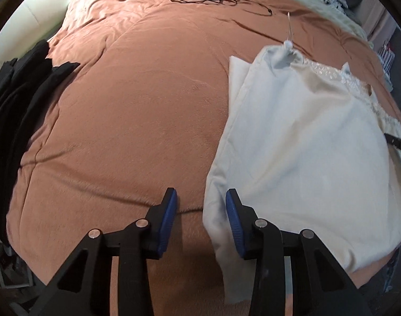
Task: Fold large clothes
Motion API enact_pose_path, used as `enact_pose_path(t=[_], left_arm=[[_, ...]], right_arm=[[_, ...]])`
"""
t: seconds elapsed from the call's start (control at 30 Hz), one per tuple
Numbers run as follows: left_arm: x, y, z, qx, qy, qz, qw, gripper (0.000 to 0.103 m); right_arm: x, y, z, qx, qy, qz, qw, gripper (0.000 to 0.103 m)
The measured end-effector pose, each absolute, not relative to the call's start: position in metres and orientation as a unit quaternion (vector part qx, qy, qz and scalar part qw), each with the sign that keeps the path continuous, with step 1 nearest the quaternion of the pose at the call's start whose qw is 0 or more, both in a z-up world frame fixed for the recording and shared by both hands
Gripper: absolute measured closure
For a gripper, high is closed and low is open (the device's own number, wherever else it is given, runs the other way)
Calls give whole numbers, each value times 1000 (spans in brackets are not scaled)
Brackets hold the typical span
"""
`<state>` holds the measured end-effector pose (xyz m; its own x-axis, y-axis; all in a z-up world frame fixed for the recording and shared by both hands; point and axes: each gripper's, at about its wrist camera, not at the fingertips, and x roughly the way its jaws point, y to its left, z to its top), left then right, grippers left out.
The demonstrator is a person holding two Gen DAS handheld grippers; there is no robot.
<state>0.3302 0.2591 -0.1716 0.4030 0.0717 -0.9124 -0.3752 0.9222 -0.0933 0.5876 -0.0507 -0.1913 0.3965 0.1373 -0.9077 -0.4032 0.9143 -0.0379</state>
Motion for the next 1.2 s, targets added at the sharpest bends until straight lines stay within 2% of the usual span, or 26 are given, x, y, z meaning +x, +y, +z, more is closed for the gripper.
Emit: enact_pose_path(t=[0.1, 0.2, 0.27, 0.3, 0.37, 0.4, 1.0, 1.03, 1.17, 1.2], left_arm=[[316, 267, -162, -184, 509, 122, 832, 63], [305, 276, -160, -237, 502, 107, 825, 63], [298, 281, -162, -271, 496, 96, 820, 62], [295, 284, -163, -289, 494, 88, 816, 60], [291, 282, -166, -319, 491, 75, 807, 36], [289, 282, -167, -330, 490, 69, 804, 33], [297, 256, -208, -458, 476, 16, 750, 32], [299, 256, -209, -467, 472, 12, 747, 35], [299, 260, -210, -478, 470, 30, 741, 69], [297, 261, -209, -480, 466, 26, 743, 72]], right_arm=[[583, -55, -178, -120, 519, 159, 831, 101], [570, -65, -154, -100, 500, 171, 843, 89], [559, -72, -140, -91, 490, 181, 848, 77], [554, -73, -135, -86, 487, 188, 848, 75], [540, -76, -126, -77, 486, 204, 847, 74], [533, -77, -124, -74, 486, 212, 845, 74], [423, -89, -144, 4, 492, 257, 832, 74], [420, -90, -145, 12, 491, 255, 833, 74], [408, -91, -146, 16, 492, 251, 834, 75], [405, -91, -146, 12, 492, 250, 834, 76]])
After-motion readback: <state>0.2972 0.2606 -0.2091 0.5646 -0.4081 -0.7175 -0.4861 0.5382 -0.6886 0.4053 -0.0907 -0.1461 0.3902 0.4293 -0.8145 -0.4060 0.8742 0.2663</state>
